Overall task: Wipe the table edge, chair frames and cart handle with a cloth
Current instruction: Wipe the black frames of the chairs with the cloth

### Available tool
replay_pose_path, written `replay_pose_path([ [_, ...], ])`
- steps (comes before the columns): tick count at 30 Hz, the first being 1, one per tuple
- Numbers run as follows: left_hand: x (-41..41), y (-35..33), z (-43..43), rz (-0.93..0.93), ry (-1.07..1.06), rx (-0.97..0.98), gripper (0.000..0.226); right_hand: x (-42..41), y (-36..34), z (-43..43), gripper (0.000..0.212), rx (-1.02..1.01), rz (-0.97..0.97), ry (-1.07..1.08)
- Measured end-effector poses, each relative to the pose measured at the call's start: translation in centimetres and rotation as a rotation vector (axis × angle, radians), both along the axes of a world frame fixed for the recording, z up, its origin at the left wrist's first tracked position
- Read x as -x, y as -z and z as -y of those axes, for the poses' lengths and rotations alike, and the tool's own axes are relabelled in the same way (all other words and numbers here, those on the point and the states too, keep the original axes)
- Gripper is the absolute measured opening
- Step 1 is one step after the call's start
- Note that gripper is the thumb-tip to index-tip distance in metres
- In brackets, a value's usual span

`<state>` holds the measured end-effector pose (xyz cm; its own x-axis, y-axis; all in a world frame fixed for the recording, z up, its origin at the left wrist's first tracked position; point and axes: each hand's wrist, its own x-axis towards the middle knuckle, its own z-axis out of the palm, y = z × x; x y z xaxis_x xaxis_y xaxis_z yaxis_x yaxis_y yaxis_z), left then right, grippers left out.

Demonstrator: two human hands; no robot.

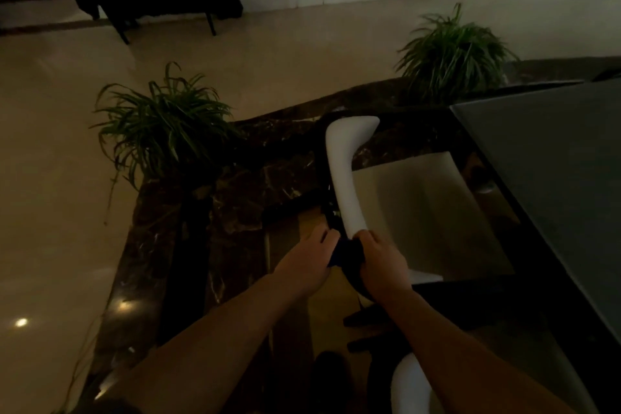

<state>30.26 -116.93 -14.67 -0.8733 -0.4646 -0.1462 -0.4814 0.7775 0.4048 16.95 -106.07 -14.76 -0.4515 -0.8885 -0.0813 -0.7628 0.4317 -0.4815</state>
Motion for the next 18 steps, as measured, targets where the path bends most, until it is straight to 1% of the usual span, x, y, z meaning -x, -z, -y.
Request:
replay_pose_path([
  [2,1.1,1.9,0.2,0.048,0.027,-0.059,0.048,0.9,2.3,0.0,0.034,-0.071,-0.039,-0.021],
  [5,1.7,5.1,0.1,0.157,0.098,-0.083,0.050,1.0,5.9,-0.4,0.055,-0.252,-0.082,-0.106],
  [6,1.6,6.0,0.0,0.186,0.116,-0.075,0.052,0.8,6.8,-0.6,0.058,-0.282,-0.083,-0.128],
  [8,1.4,7.4,0.3,0.200,0.120,-0.092,0.054,0.8,8.0,-0.5,0.062,-0.271,-0.055,-0.135],
  [11,1.9,8.4,1.7,0.151,0.084,-0.150,0.052,1.2,8.8,0.2,0.062,-0.189,-0.048,-0.114],
  [14,2.8,8.7,3.9,0.096,0.091,-0.169,0.053,1.9,8.9,2.0,0.054,-0.113,-0.035,-0.080],
  [18,3.9,8.9,7.3,0.050,0.135,-0.160,0.054,3.2,8.7,5.3,0.045,-0.121,-0.052,-0.065],
])
